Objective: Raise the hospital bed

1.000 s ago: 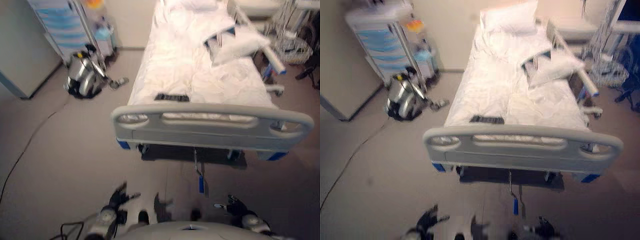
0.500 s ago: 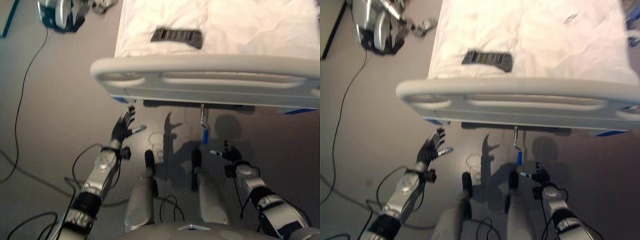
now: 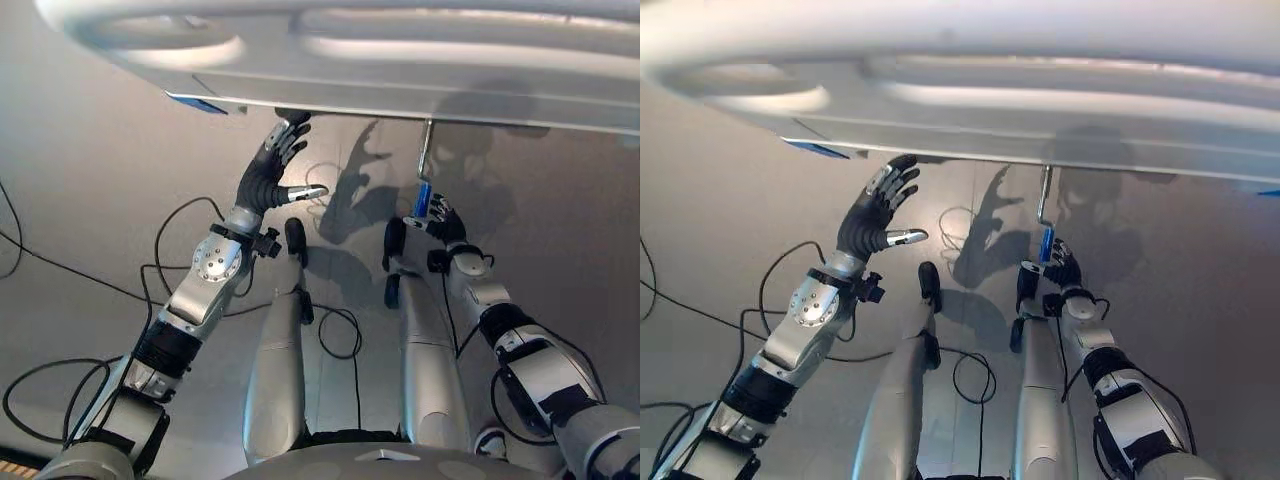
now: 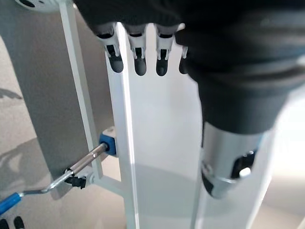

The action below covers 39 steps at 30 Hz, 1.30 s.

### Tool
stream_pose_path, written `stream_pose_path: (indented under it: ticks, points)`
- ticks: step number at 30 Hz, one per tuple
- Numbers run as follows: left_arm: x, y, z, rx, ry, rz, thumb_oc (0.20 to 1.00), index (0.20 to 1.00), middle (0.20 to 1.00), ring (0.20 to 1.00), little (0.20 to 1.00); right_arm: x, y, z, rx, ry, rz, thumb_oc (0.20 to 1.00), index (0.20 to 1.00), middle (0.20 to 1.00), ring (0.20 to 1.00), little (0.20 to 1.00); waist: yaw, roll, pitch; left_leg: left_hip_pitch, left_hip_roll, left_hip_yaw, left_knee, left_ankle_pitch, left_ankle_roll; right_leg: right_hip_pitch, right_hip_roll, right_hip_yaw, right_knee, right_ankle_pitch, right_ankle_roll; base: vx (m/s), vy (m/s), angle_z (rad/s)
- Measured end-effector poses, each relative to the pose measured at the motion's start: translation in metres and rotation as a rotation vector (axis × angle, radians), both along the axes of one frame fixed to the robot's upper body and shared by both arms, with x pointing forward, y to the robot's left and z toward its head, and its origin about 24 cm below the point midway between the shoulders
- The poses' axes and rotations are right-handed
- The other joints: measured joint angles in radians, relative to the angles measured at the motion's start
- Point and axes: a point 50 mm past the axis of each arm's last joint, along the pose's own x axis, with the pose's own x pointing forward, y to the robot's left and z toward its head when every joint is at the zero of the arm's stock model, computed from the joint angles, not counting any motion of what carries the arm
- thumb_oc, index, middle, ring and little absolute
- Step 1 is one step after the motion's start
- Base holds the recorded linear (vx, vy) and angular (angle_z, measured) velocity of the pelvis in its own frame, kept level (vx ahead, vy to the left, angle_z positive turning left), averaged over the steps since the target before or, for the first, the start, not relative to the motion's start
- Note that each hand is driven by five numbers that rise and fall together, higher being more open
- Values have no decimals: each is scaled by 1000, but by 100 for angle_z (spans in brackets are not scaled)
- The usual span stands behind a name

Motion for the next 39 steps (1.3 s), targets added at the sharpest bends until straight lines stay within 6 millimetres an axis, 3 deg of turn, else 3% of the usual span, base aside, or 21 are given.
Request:
stream_pose_path:
  ticks: [8, 13, 20, 30, 39]
  points:
    - [-10, -13, 26, -26, -91, -80, 1000, 1000, 1000, 1000, 1000, 12, 0, 19, 76, -59, -38, 1000, 1000, 1000, 1000, 1000, 1, 0, 0, -142, -2, -1, 56, -1, -5, -142, -3, 13, 49, 4, -10, 0, 0, 0]
    - [-10, -14, 31, -40, -103, -80, 1000, 1000, 1000, 1000, 1000, 15, 0, 24, 93, -71, -51, 1000, 1000, 1000, 1000, 1000, -1, 0, 1, -163, -4, -3, 59, -1, -4, -160, -5, 12, 50, 4, -12, 0, 0, 0]
    - [-16, -34, 53, -24, -191, -173, 1000, 1000, 1000, 1000, 1000, 32, -5, 62, 139, -173, -85, 1000, 1000, 1000, 1000, 1000, -1, 0, 1, -223, -13, -4, 64, 3, -1, -218, -14, 12, 55, 7, -12, 0, 0, 0]
    - [-16, -37, 53, -21, -169, -207, 1000, 1000, 1000, 1000, 1000, 46, -27, 90, 202, -180, -130, 1000, 1000, 1000, 1000, 1000, 4, 0, 0, -232, -14, -6, 60, 3, 0, -221, -15, 6, 46, 7, -10, 0, 0, 0]
    - [-17, -38, 54, -17, -174, -219, 1000, 1000, 1000, 1000, 1000, 50, -29, 89, 165, -108, -102, 1000, 1000, 1000, 1000, 1000, 11, 0, 0, -258, -13, -5, 56, 4, 0, -251, -15, 8, 44, 7, -10, 0, 0, 0]
